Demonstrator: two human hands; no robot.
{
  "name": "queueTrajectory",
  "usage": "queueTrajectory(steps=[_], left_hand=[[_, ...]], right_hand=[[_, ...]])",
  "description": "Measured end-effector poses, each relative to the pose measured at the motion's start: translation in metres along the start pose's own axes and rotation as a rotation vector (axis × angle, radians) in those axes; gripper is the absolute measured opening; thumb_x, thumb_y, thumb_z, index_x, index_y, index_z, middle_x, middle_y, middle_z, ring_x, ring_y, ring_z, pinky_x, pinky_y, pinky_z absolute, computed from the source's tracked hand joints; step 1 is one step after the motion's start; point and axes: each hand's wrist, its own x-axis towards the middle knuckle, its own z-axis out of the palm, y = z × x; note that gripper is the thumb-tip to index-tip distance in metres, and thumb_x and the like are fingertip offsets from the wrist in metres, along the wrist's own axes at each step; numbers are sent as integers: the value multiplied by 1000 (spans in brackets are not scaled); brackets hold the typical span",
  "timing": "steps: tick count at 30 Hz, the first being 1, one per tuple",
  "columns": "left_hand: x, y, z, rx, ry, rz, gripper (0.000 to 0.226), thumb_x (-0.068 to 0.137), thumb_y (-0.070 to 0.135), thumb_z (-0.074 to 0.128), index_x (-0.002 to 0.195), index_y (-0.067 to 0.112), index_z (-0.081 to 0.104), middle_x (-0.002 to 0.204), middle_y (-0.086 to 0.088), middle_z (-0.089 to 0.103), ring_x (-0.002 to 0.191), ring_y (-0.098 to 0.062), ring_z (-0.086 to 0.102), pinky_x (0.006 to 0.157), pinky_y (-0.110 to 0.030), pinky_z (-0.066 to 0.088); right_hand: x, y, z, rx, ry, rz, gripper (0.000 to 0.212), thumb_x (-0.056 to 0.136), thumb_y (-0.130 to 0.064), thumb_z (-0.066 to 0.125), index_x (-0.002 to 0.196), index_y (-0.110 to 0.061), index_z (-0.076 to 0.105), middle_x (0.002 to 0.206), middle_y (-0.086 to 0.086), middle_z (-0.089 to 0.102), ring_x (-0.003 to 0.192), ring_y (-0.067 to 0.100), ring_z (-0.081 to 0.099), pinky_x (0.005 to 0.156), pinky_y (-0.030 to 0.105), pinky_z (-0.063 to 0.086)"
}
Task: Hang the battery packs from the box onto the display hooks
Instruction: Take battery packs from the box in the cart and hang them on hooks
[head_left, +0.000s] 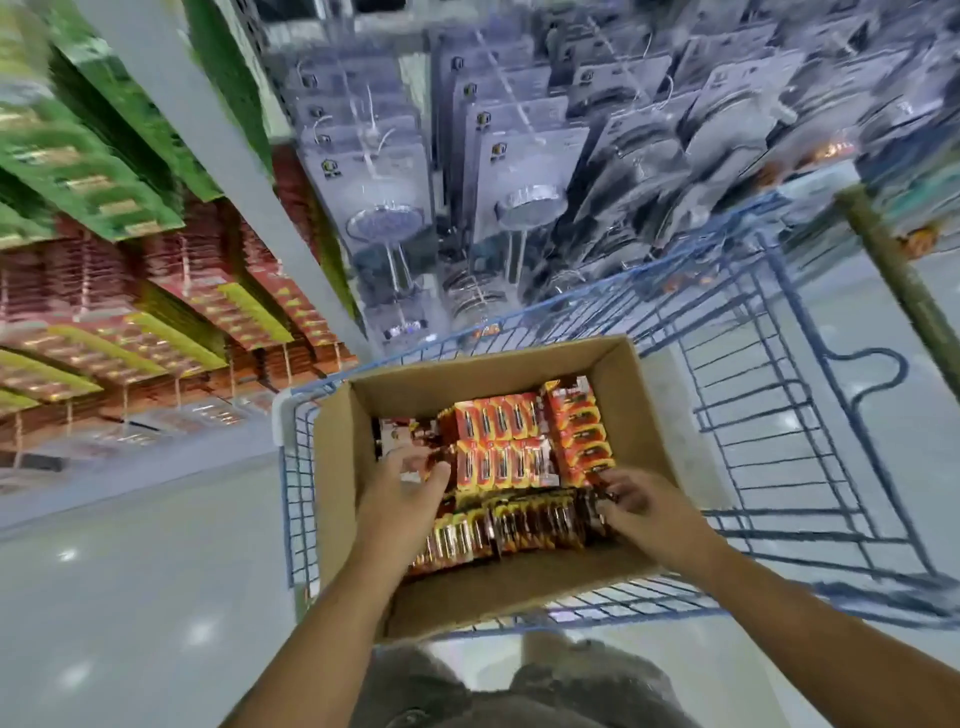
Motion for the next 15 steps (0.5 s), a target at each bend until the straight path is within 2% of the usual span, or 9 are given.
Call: queueTrajectory(steps=[2, 4, 6, 10, 13, 15], left_hand=[[3, -13, 18, -17, 16, -60, 32, 99, 43, 66, 127, 28, 62, 128, 10, 63, 111, -11, 59, 89, -30, 45], [5, -25, 32, -50, 38, -132, 29, 100, 42, 66, 125, 29, 62, 126, 9, 62, 112, -11, 57, 88, -29, 42], [11, -35, 45, -89, 58, -195, 24, 100, 40, 65, 121, 30, 61, 124, 9, 61, 110, -12, 56, 84, -28, 42], [38, -55, 66, -132, 100, -302, 27, 100, 39, 65, 125, 27, 61, 122, 5, 60, 103, -15, 56, 70, -26, 42], [56, -69, 78, -171, 153, -359, 31, 101, 36, 64, 129, 25, 59, 127, 1, 61, 103, -16, 56, 74, -28, 41], [65, -76, 85, -185, 188, -390, 34, 102, 35, 64, 133, 24, 57, 131, 0, 61, 104, -15, 56, 70, -26, 41]], right_hand=[[17, 10, 0, -68, -89, 7, 30, 93, -39, 74, 118, -45, 58, 112, -13, 64, 94, 0, 61, 77, 14, 47], [30, 15, 8, -113, -181, 2, 29, 95, -36, 73, 121, -38, 59, 112, -12, 63, 95, -1, 59, 74, 8, 43], [41, 19, 23, -131, -244, -9, 31, 95, -33, 73, 123, -29, 62, 114, -7, 64, 97, 3, 61, 82, 15, 47], [62, 18, 56, -179, -347, -56, 39, 97, -35, 70, 134, -25, 61, 125, -8, 59, 117, 12, 60, 97, 23, 46], [76, 18, 79, -221, -421, -89, 44, 98, -38, 69, 138, -24, 59, 132, -5, 59, 116, 12, 58, 96, 26, 47], [86, 18, 94, -238, -447, -90, 48, 97, -40, 70, 140, -23, 58, 132, -3, 60, 113, 12, 59, 91, 25, 47]])
